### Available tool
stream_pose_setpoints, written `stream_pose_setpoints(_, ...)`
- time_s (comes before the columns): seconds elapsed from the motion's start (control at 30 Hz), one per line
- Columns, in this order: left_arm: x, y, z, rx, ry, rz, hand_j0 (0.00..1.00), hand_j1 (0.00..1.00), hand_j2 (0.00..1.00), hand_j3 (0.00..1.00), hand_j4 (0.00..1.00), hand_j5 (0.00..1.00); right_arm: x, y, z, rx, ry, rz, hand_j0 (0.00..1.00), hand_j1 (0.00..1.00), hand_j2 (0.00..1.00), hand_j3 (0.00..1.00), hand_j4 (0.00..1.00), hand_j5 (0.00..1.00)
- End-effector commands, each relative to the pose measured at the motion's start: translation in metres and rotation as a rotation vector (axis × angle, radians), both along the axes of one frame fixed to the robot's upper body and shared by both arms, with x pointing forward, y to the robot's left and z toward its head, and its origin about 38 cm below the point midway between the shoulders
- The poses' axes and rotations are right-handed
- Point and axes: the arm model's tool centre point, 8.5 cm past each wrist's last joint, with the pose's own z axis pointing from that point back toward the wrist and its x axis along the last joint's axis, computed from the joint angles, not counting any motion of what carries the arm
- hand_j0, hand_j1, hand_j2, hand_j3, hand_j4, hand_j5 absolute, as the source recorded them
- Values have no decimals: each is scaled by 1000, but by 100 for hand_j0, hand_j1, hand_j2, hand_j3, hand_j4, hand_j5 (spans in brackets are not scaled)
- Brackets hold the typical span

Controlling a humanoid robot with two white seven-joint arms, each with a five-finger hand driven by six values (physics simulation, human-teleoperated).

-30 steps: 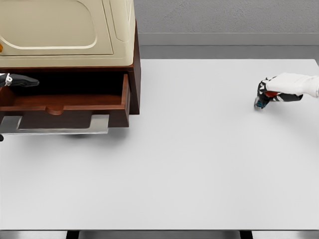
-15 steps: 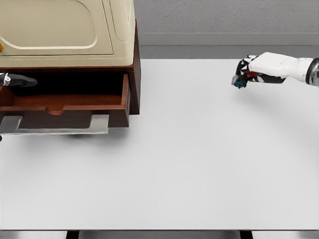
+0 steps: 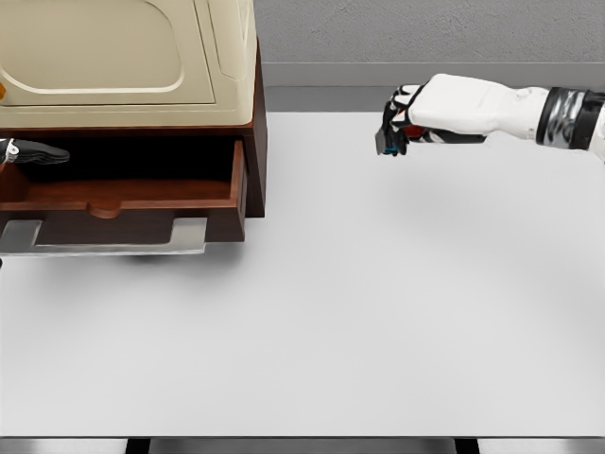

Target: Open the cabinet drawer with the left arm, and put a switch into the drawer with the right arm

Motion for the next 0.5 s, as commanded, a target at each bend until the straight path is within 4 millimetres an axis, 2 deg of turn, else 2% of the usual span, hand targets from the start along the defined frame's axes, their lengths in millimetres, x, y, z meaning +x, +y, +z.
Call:
stream_pose_setpoints(0.0, 0, 0, 1, -6, 2, 4, 100, 100, 100, 100, 100, 100, -4, 18, -6, 6, 15, 45, 31, 31, 31, 31, 31, 31)
stream_pose_setpoints(0.2, 0, 0, 1, -7, 1, 3, 100, 100, 100, 100, 100, 100, -4, 64, -1, -8, 5, 148, 30, 30, 30, 30, 30, 30)
stream_pose_setpoints(0.37, 0, 0, 1, -7, 1, 3, 100, 100, 100, 100, 100, 100, -6, 91, 4, -17, -9, 209, 31, 31, 31, 31, 31, 31)
stream_pose_setpoints(0.47, 0, 0, 1, -5, 0, 3, 100, 100, 100, 100, 100, 100, -12, 105, 19, -23, -46, 251, 31, 31, 31, 31, 31, 31)
